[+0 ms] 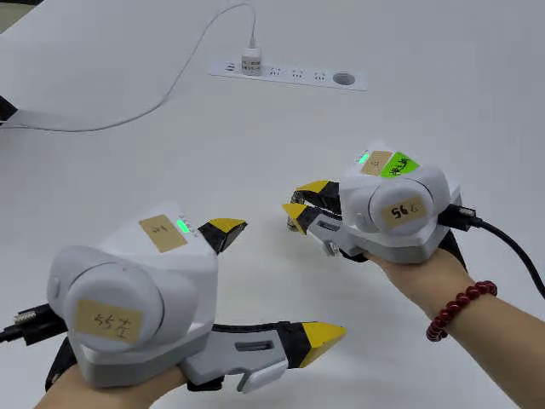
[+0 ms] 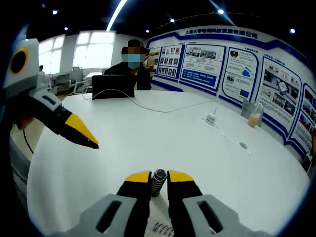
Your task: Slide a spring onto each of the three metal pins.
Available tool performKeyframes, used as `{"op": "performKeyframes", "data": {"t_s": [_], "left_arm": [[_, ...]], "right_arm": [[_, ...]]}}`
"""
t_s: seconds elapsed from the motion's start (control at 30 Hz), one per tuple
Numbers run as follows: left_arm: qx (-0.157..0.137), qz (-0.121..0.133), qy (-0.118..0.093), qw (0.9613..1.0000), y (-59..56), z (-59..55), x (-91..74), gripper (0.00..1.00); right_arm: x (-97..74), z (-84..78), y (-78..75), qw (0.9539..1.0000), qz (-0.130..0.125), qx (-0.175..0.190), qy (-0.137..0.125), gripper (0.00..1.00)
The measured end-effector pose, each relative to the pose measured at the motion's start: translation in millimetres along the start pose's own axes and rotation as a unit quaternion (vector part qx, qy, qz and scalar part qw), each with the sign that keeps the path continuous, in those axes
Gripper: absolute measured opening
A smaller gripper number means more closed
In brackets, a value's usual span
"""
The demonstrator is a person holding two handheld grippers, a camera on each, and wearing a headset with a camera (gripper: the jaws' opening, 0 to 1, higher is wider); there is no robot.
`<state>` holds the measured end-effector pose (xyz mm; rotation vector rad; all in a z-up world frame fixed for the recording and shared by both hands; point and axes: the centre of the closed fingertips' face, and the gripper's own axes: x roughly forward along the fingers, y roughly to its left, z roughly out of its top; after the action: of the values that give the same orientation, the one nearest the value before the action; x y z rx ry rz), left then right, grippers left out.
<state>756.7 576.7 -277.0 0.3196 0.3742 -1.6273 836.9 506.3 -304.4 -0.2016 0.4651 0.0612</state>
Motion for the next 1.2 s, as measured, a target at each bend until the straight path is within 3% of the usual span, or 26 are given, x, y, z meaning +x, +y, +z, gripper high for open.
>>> {"op": "performKeyframes", "data": {"t_s": [0.57,0.97,1.2], "left_arm": [[0.028,0.004,-0.002,0.9996,0.7,5.9,3.1,0.82],[0.060,0.004,0.002,0.9982,2.9,10.9,10.6,0.73],[0.074,-0.003,0.011,0.9972,1.2,11.6,16.8,0.69]], "right_arm": [[-35.4,19.0,-18.6,0.9963,-0.035,0.078,-0.011,0.38],[-69.9,21.9,-27.7,0.9936,-0.049,0.100,-0.014,0.46],[-89.7,15.6,-32.4,0.9915,-0.053,0.118,-0.013,0.49]]}}
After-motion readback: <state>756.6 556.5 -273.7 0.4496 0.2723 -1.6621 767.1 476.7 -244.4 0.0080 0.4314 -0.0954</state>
